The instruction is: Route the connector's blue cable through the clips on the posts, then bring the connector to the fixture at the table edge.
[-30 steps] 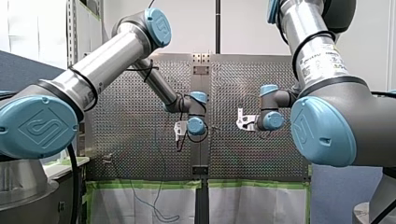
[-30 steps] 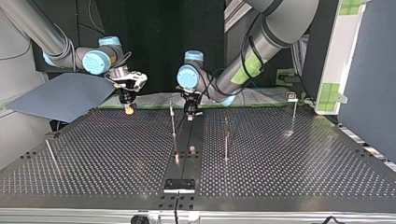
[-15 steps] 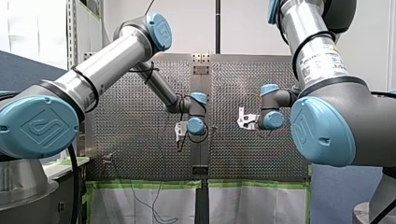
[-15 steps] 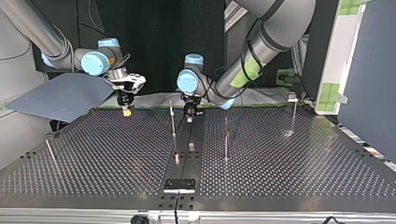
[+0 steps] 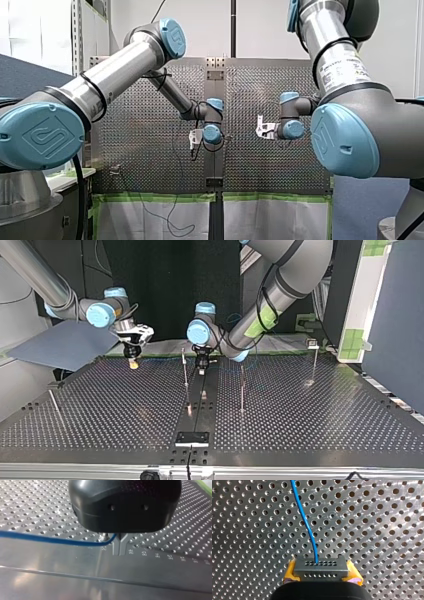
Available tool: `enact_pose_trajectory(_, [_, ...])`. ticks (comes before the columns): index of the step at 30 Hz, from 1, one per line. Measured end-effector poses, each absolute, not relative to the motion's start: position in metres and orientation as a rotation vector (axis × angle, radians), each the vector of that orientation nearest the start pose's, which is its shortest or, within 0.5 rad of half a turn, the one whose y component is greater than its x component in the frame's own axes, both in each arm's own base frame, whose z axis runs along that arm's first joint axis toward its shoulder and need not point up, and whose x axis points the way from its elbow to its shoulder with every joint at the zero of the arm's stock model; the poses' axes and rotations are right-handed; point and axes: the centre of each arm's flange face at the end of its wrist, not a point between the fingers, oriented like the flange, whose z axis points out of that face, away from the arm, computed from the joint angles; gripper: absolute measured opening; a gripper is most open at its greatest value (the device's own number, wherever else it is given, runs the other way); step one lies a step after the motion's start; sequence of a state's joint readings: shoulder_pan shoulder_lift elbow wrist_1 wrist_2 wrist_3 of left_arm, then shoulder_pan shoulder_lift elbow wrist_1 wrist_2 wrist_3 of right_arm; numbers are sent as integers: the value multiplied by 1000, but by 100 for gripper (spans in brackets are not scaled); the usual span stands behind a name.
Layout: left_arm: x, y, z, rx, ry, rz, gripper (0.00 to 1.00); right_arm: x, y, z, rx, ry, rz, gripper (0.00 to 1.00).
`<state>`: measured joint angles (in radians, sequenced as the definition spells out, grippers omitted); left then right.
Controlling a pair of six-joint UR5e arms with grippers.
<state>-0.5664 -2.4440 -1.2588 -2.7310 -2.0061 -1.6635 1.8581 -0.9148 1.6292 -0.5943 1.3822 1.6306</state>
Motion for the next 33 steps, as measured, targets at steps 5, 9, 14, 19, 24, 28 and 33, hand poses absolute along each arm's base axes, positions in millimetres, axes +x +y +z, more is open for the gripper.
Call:
enact_pose_trajectory(5, [571, -471, 119, 81, 1697, -114, 0, 330, -579, 123, 1644, -1091, 1527, 0])
enact_pose_trajectory(9, [574, -471, 122, 76, 1689, -101, 0, 335, -585, 119, 1655, -1088, 1530, 0])
enact_pose_trajectory(14, [576, -471, 124, 69, 1675, -92, 0, 341, -596, 118, 1659, -1076, 1542, 0])
enact_pose_trajectory(19, [579, -470, 125, 53, 1663, -84, 0, 344, -605, 125, 1652, -1063, 1553, 0])
enact_pose_trajectory(24, [583, -469, 128, 46, 1662, -76, 0, 346, -612, 133, 1647, -1051, 1559, 0])
enact_pose_trajectory(28, [584, -470, 130, 47, 1660, -80, 0, 348, -616, 139, 1647, -1039, 1565, 0])
enact_pose_trajectory(33, [585, -471, 130, 54, 1660, -89, 0, 348, -620, 142, 1655, -1033, 1560, 0])
